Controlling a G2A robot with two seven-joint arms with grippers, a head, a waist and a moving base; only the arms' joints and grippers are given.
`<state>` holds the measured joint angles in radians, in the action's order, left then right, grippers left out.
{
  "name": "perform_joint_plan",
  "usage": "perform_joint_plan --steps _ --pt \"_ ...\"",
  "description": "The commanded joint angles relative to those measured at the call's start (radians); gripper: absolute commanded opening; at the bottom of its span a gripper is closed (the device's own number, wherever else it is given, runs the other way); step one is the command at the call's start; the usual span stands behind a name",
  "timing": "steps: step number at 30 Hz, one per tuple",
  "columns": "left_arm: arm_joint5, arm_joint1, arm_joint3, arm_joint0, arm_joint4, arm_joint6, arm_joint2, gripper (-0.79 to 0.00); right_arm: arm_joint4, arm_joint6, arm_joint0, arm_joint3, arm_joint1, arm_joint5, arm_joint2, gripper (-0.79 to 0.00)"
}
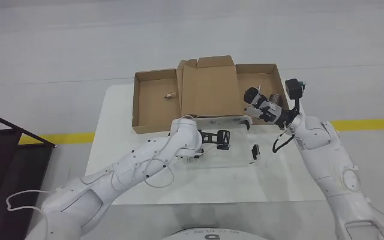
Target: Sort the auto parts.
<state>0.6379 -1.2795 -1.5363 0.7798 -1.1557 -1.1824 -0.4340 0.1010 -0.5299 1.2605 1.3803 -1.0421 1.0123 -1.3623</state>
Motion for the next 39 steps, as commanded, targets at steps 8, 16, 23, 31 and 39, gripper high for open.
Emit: perform_joint_plan --steps 8,16,23,31,39 --pt "-0.012 0.012 0.007 -0.023 0.047 -0.012 0.056 -0.052 0.000 0.000 0.000 0.000 0.000 0.000 0.000 0.000" --pt "-0.029 0.005 0.039 -0.031 0.063 -0.012 0.068 -0.068 0.000 0.000 0.000 0.000 0.000 0.000 0.000 0.000" --pt "-0.048 -0.016 0.072 -0.032 0.030 0.026 0.085 -0.225 0.000 0.000 0.000 0.000 0.000 0.000 0.000 0.000" --pt "-0.090 -0.042 0.099 -0.035 -0.018 0.095 0.092 -0.400 0.000 0.000 0.000 0.000 0.000 0.000 0.000 0.000" --pt "-0.068 -0.044 0.050 -0.028 -0.075 0.039 0.096 -0.336 0.000 0.000 0.000 0.000 0.000 0.000 0.000 0.000"
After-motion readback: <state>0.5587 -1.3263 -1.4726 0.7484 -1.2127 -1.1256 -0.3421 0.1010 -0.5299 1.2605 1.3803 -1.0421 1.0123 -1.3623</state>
